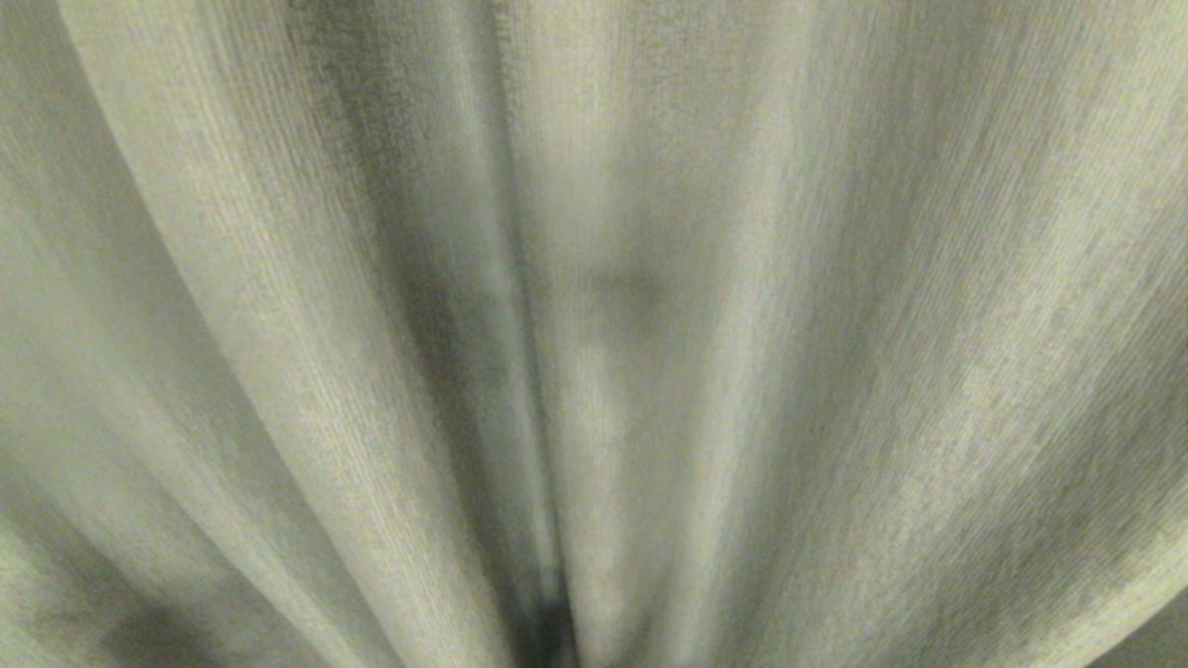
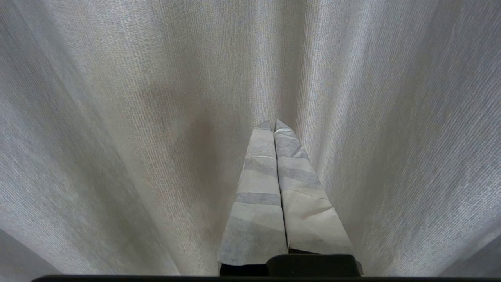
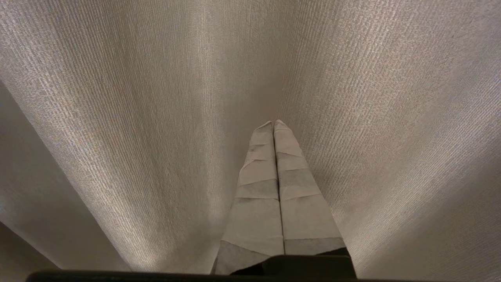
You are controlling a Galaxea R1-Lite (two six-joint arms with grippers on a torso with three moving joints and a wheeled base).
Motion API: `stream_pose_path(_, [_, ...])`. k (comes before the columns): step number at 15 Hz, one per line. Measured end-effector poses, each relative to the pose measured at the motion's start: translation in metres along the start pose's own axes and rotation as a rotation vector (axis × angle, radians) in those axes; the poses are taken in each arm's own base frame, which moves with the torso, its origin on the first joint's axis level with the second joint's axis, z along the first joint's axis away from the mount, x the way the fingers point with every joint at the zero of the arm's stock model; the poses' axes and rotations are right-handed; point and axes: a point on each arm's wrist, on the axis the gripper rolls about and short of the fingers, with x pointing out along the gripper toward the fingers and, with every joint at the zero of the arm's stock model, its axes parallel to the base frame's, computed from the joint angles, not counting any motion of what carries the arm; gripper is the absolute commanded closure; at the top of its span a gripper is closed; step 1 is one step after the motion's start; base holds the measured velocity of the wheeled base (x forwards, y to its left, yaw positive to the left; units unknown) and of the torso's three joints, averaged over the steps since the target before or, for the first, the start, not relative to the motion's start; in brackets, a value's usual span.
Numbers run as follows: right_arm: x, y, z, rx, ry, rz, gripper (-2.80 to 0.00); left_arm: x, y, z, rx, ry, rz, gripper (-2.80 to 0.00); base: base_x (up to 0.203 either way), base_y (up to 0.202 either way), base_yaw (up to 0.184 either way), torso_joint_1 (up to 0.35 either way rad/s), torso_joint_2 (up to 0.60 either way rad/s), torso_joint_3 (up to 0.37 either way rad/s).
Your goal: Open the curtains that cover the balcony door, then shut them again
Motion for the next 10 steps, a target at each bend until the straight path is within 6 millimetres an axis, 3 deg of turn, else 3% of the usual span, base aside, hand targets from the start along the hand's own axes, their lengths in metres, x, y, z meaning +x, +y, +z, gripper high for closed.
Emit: stream_pose_path(10, [0.0000, 0.0000, 0.0000, 0.000, 0.000, 0.000, 0.00, 0.0000, 0.0000, 0.0000, -0.002, 0.000, 0.000, 0.00, 0.000, 0.000, 0.000, 0.000, 0.00, 0.000])
